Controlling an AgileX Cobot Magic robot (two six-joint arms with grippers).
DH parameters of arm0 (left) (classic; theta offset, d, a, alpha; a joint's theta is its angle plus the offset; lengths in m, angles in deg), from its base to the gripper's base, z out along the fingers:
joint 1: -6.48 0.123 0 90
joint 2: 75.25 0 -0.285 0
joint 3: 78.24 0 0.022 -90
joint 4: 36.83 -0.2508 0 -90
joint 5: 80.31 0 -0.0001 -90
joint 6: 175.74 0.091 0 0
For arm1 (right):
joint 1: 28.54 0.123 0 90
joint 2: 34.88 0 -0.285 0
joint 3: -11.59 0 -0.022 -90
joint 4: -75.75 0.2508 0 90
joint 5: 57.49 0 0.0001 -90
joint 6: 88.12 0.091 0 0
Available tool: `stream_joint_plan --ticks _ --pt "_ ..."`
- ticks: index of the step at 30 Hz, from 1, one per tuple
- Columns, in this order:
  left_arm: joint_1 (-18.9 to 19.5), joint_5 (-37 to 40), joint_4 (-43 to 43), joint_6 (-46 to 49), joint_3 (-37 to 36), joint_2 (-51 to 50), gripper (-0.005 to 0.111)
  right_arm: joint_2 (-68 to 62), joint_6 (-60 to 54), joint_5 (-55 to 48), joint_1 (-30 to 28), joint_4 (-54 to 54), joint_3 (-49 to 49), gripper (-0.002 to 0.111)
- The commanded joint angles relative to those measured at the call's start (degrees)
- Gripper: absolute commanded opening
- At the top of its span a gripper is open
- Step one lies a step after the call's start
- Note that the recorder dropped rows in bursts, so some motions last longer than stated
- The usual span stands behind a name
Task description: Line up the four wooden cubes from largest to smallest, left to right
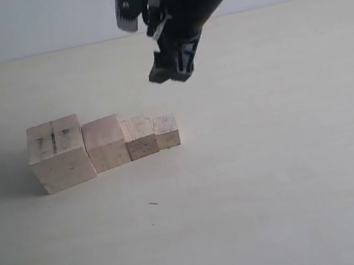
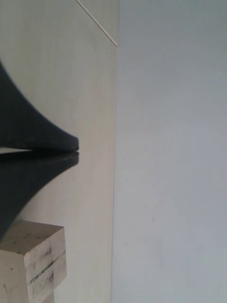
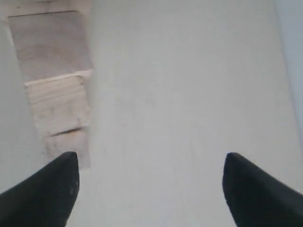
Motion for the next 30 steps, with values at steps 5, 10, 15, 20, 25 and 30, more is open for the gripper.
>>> stream_joint_plan --ticks 5,10,15,20,25,30 --pt "0.11 -0.12 0.36 -0.08 0.02 0.38 0.002 16.65 33.95 -8.44 -0.65 -22.76 0.23 0.037" --pt "0.11 -0.12 0.36 -0.08 0.02 0.38 0.002 29.98 51.52 -7.68 -0.65 -28.75 -4.24 0.003" --pt "0.11 -0.12 0.36 -0.08 0.02 0.38 0.002 50.0 61.46 2.57 -0.65 -30.01 -19.09 0.0" --pt "0.11 -0.12 0.36 -0.08 0.02 0.38 0.002 69.56 67.97 12.19 -0.65 -29.64 -40.74 0.0" --pt "0.11 -0.12 0.36 -0.08 0.02 0.38 0.002 87.97 72.89 21.51 -0.65 -29.64 -63.18 0.0" --pt "0.11 -0.12 0.36 -0.08 0.02 0.38 0.002 106.98 75.69 26.64 -0.65 -20.38 -80.99 0.0"
